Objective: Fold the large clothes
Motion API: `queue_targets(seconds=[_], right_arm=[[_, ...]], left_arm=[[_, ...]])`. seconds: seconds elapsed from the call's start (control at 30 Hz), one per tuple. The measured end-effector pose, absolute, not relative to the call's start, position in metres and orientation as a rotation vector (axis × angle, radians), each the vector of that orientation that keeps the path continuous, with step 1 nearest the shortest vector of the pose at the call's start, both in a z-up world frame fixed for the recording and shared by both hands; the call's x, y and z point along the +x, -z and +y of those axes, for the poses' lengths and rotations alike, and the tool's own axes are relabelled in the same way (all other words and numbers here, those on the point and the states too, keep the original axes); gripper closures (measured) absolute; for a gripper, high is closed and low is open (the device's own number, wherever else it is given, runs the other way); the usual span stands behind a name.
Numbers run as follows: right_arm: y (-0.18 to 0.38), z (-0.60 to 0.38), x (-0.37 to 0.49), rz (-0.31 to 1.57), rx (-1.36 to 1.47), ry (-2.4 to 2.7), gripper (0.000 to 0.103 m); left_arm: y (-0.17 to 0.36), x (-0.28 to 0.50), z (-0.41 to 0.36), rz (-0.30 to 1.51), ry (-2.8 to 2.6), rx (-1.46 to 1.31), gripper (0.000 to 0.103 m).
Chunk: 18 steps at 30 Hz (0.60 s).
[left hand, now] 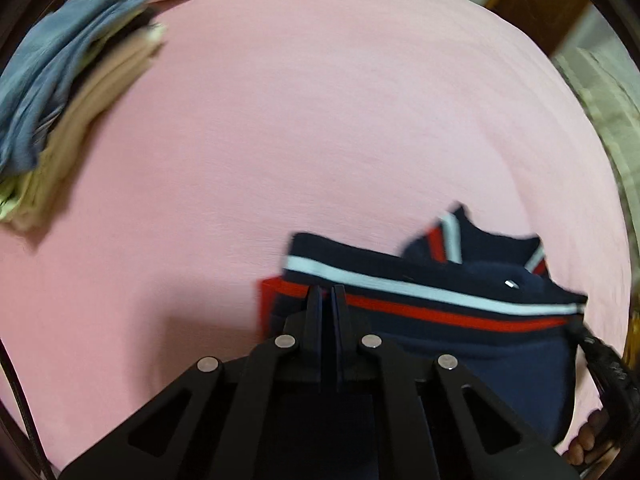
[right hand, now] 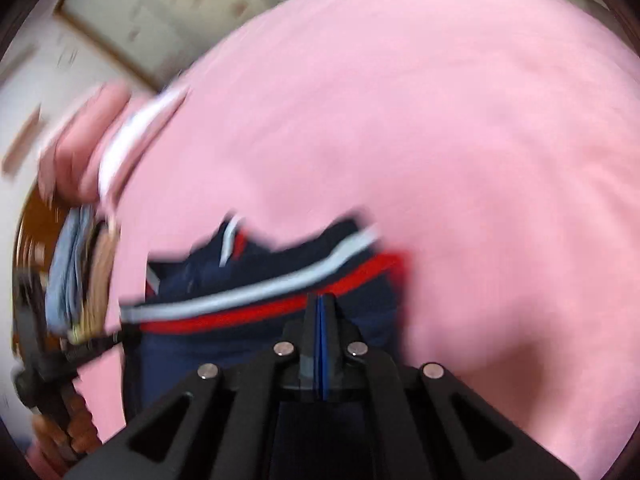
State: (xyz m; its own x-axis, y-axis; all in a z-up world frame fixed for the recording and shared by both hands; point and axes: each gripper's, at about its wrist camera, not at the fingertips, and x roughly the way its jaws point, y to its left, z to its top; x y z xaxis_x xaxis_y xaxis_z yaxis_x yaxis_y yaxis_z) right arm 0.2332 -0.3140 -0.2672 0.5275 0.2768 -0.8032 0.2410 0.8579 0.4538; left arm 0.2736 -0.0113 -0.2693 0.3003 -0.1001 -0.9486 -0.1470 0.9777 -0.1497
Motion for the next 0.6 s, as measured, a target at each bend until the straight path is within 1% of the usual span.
queue_targets(seconds=[0.03, 0.1, 0.2, 0.27, 0.37, 0.43, 0.53, 0.6], right_arm=[[0.262, -0.323, 0.228, 0.989, 0.590, 0.018, 0.103], [0.251, -0.326, 0.224, 0.968, 0.567, 0.023, 0.103], [0.236, -0.305, 0.220, 0.997, 0.459, -0.076, 0.102], [0.232, -0.285, 0.215, 1.031, 0.466, -0.190, 0.102], [0.241, -0.244, 0.205, 1.145, 0.498, -0.377, 0.102], [0.250, -0.217, 0.196, 1.212, 0.447, -0.431, 0.101], [0.264, -0.201, 0.186, 1.267, 0.393, -0.403, 0.101], [0.270, -0.208, 0.185, 1.279, 0.448, -0.378, 0.102]], left_arm=[[0.269, 0.273, -0.006, 1.278, -0.028, -0.260, 0.098], [0.265, 0.269, -0.005, 1.281, -0.022, -0.285, 0.098], [0.253, 0.257, -0.018, 1.284, 0.028, -0.243, 0.095], [0.251, 0.246, -0.034, 1.313, 0.110, -0.253, 0.095], [0.254, 0.225, -0.057, 1.360, 0.202, -0.265, 0.095], [0.258, 0.206, -0.072, 1.383, 0.213, -0.230, 0.095], [0.273, 0.190, -0.088, 1.434, 0.187, -0.192, 0.095], [0.277, 0.185, -0.088, 1.423, 0.189, -0.189, 0.095]])
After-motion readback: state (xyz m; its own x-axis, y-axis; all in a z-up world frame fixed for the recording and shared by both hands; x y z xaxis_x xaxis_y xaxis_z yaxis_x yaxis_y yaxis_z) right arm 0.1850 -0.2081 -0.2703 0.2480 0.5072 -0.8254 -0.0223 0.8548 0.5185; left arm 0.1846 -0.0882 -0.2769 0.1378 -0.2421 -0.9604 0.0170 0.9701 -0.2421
